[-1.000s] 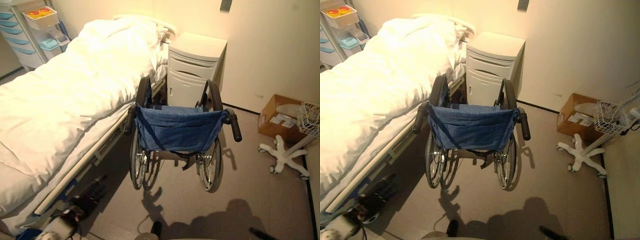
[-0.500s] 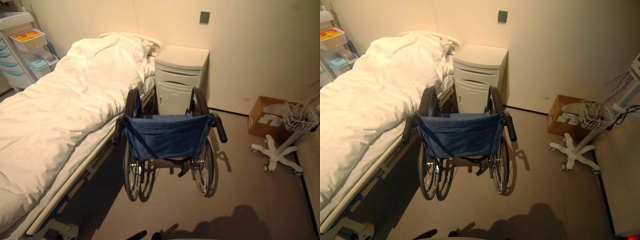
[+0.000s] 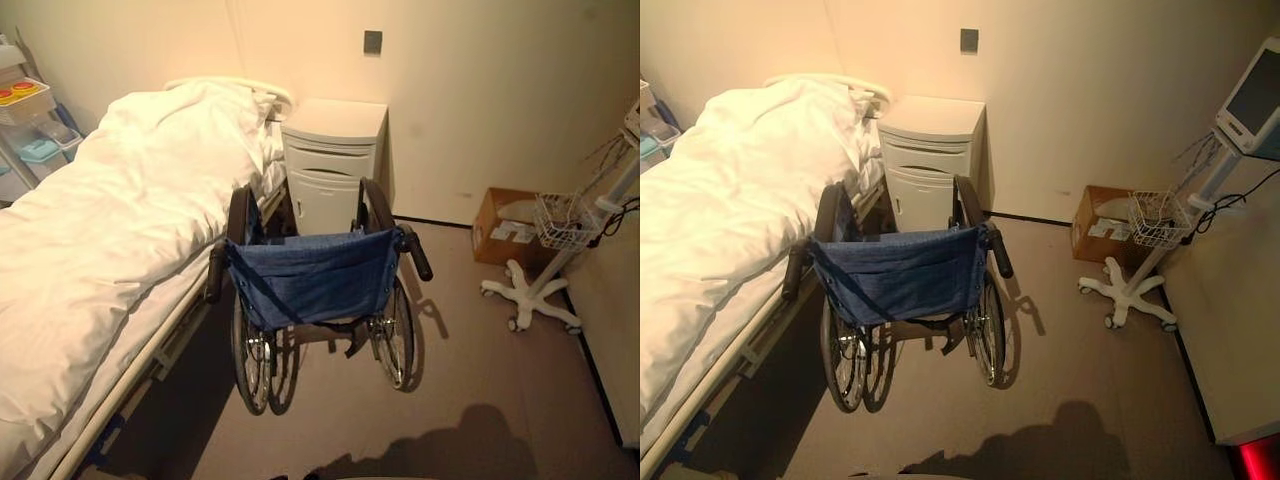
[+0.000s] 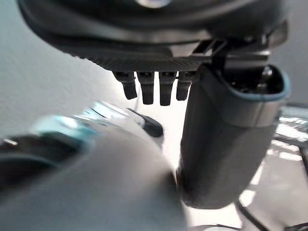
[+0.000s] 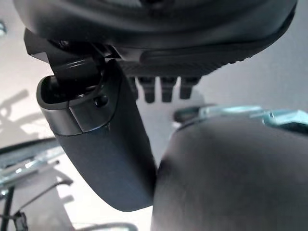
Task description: Push the wheelchair next to the bed
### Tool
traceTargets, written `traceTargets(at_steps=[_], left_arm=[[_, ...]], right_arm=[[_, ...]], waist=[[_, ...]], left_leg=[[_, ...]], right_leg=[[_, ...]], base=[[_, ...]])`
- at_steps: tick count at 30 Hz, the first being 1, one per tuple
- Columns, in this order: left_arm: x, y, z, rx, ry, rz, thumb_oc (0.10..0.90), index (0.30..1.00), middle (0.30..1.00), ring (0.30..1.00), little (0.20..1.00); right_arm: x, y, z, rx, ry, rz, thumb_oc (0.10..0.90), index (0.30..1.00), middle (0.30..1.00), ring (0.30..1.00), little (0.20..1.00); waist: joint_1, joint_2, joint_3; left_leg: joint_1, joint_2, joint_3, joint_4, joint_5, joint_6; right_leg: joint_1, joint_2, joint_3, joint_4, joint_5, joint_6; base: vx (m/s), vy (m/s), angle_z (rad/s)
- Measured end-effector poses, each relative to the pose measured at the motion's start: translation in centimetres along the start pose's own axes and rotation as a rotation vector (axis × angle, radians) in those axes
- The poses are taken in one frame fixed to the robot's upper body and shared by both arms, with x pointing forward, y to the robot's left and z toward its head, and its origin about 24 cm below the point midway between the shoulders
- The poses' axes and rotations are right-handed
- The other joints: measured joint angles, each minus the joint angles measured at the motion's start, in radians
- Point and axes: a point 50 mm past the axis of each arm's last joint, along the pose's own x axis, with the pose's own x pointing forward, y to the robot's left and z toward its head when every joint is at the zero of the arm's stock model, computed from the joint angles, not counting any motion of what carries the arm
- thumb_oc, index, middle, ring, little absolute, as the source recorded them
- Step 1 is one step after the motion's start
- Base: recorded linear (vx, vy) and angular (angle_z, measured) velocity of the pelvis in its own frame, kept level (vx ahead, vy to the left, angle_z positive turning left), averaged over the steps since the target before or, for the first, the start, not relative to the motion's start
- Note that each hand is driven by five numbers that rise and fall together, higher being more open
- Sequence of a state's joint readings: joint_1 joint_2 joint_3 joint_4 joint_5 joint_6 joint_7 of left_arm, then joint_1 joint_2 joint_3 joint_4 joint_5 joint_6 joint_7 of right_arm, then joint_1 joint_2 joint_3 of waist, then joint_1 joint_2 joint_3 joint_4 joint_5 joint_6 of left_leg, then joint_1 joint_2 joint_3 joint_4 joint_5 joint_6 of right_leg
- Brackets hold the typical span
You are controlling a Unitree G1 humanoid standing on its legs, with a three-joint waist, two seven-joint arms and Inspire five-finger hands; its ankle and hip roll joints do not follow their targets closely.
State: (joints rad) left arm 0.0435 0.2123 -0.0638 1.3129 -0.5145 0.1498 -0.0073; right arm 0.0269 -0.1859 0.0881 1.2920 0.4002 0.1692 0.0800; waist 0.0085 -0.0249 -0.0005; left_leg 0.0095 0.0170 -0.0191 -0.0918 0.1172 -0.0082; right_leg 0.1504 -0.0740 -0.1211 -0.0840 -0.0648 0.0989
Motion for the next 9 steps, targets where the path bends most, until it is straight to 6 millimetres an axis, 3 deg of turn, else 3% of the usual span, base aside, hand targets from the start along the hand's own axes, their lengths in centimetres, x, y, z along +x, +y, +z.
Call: traceTargets(at_steps=[9], left_arm=[[0.00, 0.04, 0.01, 0.010, 0.011, 0.016, 0.800, 0.900, 0.900, 0.900, 0.900]], right_arm=[[0.00, 0.16, -0.05, 0.001, 0.020, 0.024, 0.800, 0.900, 0.900, 0.900, 0.900]], waist=[[0.004, -0.002, -0.003]], left_leg=[[0.003, 0.001, 0.001, -0.006, -0.004, -0.003]], right_leg=[[0.002, 0.001, -0.001, 0.000, 0.001, -0.005]], base=[[0.00, -0.001, -0.01]])
